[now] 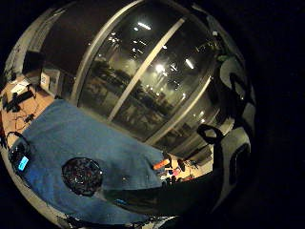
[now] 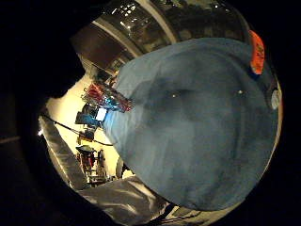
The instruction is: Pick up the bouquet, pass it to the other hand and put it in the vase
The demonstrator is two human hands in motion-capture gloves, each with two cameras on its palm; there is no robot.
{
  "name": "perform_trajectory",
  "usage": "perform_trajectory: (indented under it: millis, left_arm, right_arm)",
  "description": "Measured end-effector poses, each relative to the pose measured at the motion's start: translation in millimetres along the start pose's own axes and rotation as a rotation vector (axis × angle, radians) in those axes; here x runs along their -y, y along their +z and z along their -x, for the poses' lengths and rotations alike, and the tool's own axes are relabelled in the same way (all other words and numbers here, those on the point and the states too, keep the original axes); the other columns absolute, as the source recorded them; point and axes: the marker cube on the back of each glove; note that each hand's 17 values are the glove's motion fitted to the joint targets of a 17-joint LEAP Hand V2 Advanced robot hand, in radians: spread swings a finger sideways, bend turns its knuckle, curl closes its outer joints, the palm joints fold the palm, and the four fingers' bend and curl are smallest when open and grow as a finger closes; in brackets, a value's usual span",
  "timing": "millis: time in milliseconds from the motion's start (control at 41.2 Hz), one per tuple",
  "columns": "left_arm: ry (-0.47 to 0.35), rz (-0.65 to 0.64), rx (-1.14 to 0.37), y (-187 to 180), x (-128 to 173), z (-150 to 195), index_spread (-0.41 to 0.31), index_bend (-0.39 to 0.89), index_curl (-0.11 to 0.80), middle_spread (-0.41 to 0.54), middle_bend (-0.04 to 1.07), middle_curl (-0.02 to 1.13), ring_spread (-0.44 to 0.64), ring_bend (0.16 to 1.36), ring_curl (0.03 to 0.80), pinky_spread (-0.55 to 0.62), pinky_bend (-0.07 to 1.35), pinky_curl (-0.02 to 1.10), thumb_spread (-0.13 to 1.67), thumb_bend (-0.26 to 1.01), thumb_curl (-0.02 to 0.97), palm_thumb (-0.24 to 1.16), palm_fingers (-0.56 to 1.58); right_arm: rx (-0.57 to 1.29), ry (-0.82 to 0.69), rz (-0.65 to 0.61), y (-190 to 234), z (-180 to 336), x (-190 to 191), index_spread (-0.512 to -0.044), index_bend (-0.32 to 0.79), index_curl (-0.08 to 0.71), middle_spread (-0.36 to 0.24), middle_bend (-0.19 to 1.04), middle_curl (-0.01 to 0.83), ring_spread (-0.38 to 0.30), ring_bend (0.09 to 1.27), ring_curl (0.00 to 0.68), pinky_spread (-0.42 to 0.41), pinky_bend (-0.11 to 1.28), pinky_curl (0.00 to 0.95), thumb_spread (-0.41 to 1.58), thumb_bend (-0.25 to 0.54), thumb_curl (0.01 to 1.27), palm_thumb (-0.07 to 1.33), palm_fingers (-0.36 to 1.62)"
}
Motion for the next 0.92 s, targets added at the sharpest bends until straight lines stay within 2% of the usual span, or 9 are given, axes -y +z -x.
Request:
perform_trajectory:
  millis: [389,510,559,583,607,632,656,777,923]
  left_arm:
    - [-0.108,0.045,-0.031,0,-15,90,-0.336,0.32,0.565,-0.362,0.75,0.56,-0.39,0.86,0.473,-0.43,0.71,0.48,0.67,-0.04,0.613,0.75,1.36]
    - [-0.191,0.413,0.031,-2,-64,153,-0.317,0.23,0.547,-0.354,0.72,0.55,-0.38,0.86,0.471,-0.44,0.73,0.48,0.78,-0.05,0.570,0.68,1.29]
    - [-0.247,0.579,0.062,-12,-92,181,-0.268,0.08,0.503,-0.330,0.66,0.54,-0.36,0.82,0.458,-0.41,0.73,0.47,0.82,-0.07,0.541,0.62,1.05]
    - [-0.274,0.641,0.082,-19,-107,195,-0.173,-0.05,0.456,-0.296,0.65,0.54,-0.30,0.74,0.435,-0.32,0.61,0.44,0.83,-0.12,0.509,0.53,0.59]
    - [-0.298,0.686,0.104,-27,-123,209,-0.147,-0.02,0.463,-0.279,0.69,0.59,-0.29,0.77,0.493,-0.30,0.64,0.49,0.84,-0.10,0.498,0.52,0.55]
    - [-0.317,0.717,0.128,-37,-138,223,-0.048,-0.01,0.445,-0.091,0.44,0.53,-0.09,0.69,0.483,-0.09,0.55,0.49,0.84,-0.11,0.483,0.46,-0.31]
    - [-0.331,0.734,0.152,-46,-150,235,-0.010,0.03,0.456,-0.020,0.45,0.59,-0.03,0.71,0.541,-0.02,0.58,0.54,0.84,-0.10,0.472,0.44,-0.39]
    - [-0.347,0.718,0.204,-76,-174,265,0.125,0.04,0.347,0.219,0.22,0.41,0.21,0.59,0.364,0.22,0.44,0.38,0.85,-0.06,0.437,0.38,-0.32]
    - [-0.336,0.671,0.191,-82,-171,269,0.203,0.04,0.267,0.371,0.17,0.31,0.38,0.54,0.294,0.38,0.39,0.32,0.85,-0.05,0.409,0.35,-0.24]
  right_arm:
    - [-0.017,0.212,0.055,-1,19,-30,-0.397,0.12,0.197,-0.028,0.22,0.360,0.025,0.50,0.307,0.184,0.67,0.351,1.03,-0.027,0.42,0.53,-0.01]
    - [-0.072,0.105,0.041,-8,4,-35,-0.396,0.13,0.201,-0.026,0.21,0.357,0.027,0.50,0.304,0.178,0.64,0.343,1.03,-0.027,0.42,0.53,0.00]
    - [-0.105,0.070,0.033,-15,-6,-37,-0.392,0.14,0.204,-0.026,0.21,0.356,0.028,0.50,0.303,0.177,0.62,0.338,1.04,-0.025,0.42,0.53,0.01]
    - [-0.115,0.056,0.034,-18,-13,-39,-0.390,0.14,0.207,-0.026,0.21,0.355,0.028,0.49,0.300,0.176,0.62,0.338,1.04,-0.024,0.42,0.53,0.01]
    - [-0.124,0.044,0.037,-22,-22,-40,-0.389,0.15,0.210,-0.026,0.21,0.355,0.029,0.49,0.300,0.176,0.61,0.335,1.04,-0.024,0.41,0.53,0.01]
    - [-0.138,0.038,0.036,-27,-31,-41,-0.389,0.15,0.213,-0.025,0.21,0.354,0.029,0.49,0.299,0.175,0.60,0.333,1.04,-0.024,0.41,0.53,0.01]
    - [-0.157,0.042,0.030,-32,-39,-42,-0.388,0.15,0.214,-0.025,0.21,0.354,0.029,0.48,0.298,0.174,0.60,0.332,1.05,-0.024,0.41,0.53,0.01]
    - [-0.155,0.045,0.029,-43,-51,-53,-0.379,0.17,0.230,-0.021,0.20,0.352,0.030,0.46,0.291,0.178,0.56,0.323,1.06,-0.014,0.42,0.56,0.03]
    - [-0.169,-0.009,0.038,-44,-66,-49,-0.373,0.16,0.244,-0.018,0.19,0.346,0.030,0.44,0.285,0.180,0.52,0.317,1.07,-0.018,0.42,0.57,0.06]
